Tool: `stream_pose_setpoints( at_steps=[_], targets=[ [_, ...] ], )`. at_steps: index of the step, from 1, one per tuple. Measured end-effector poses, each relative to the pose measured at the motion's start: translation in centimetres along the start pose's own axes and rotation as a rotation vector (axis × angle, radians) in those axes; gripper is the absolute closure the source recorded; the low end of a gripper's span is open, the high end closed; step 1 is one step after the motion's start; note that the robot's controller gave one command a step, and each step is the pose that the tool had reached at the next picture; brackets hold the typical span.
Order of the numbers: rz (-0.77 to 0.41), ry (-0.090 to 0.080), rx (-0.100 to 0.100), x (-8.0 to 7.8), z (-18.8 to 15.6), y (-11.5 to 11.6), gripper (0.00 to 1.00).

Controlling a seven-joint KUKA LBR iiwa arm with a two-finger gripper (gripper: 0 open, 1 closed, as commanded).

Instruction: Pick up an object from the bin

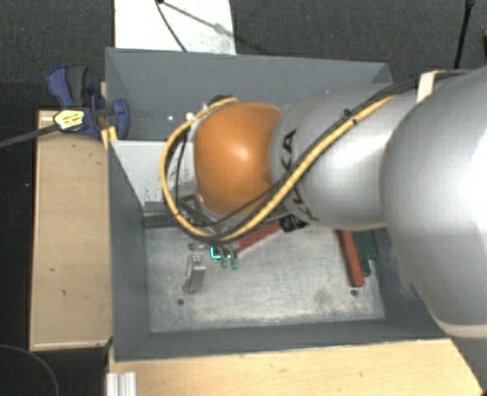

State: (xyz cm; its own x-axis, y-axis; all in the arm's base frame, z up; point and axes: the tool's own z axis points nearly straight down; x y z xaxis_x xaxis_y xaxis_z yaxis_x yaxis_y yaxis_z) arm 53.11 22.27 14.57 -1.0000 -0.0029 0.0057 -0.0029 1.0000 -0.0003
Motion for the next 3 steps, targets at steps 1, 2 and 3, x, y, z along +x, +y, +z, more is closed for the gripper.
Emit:
stream_pose_setpoints(
  at_steps=[1,2,3],
  targets=[
    [0.091,-0.003,0.003,-0.8,4.5,-10.2,0.00],
    [0.024,-0.009,-0.001,-3.0,7.3,-13.8,0.00],
    [0.027,-0.009,-0.002,-3.0,7.2,-13.6,1.00]
  ],
)
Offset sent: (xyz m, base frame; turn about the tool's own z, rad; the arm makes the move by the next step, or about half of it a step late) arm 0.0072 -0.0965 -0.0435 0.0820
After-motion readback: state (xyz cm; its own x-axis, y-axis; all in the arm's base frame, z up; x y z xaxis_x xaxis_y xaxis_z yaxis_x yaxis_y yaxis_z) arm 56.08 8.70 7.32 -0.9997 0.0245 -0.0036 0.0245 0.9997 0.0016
